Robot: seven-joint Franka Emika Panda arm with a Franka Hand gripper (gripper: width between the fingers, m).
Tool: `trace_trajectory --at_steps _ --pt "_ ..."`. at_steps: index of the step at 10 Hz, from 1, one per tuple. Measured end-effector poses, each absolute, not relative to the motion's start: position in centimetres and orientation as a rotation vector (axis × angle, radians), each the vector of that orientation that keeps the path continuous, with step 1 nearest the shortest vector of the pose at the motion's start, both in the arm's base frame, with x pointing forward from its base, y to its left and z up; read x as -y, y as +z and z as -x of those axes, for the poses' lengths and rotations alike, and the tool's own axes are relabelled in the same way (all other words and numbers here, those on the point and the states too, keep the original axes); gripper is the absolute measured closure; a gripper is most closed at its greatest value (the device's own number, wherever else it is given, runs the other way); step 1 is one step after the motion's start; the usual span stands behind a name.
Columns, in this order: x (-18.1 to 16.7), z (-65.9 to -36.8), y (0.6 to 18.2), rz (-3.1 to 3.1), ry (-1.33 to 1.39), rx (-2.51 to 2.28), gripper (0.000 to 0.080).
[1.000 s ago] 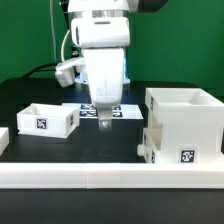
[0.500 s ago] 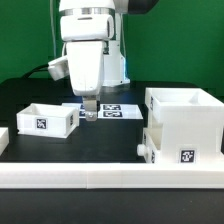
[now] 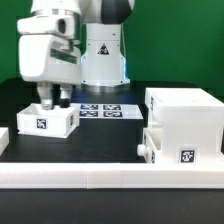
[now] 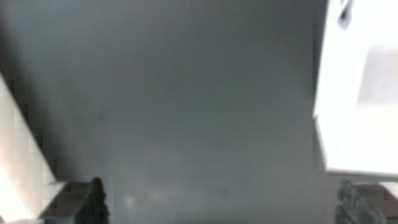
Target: Assemble drawer
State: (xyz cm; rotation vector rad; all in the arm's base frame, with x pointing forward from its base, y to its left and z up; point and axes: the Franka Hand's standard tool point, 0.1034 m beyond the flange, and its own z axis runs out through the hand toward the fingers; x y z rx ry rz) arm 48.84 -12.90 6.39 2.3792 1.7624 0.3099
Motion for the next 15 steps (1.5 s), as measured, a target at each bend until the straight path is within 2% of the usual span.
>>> trace_trajectory --at_steps 5,7,12,15 --pt "13.0 -48.8 6.3 -2.443 0.314 -1.688 0.0150" --pt "12.8 -49.2 7.1 -2.687 0.390 -1.260 0.0150" --pt "12.4 -49.0 7.0 -2.929 0.425 -0.725 0.0150" --pt "11.8 -48.3 7.2 -3.109 0.379 -0.085 0.0150"
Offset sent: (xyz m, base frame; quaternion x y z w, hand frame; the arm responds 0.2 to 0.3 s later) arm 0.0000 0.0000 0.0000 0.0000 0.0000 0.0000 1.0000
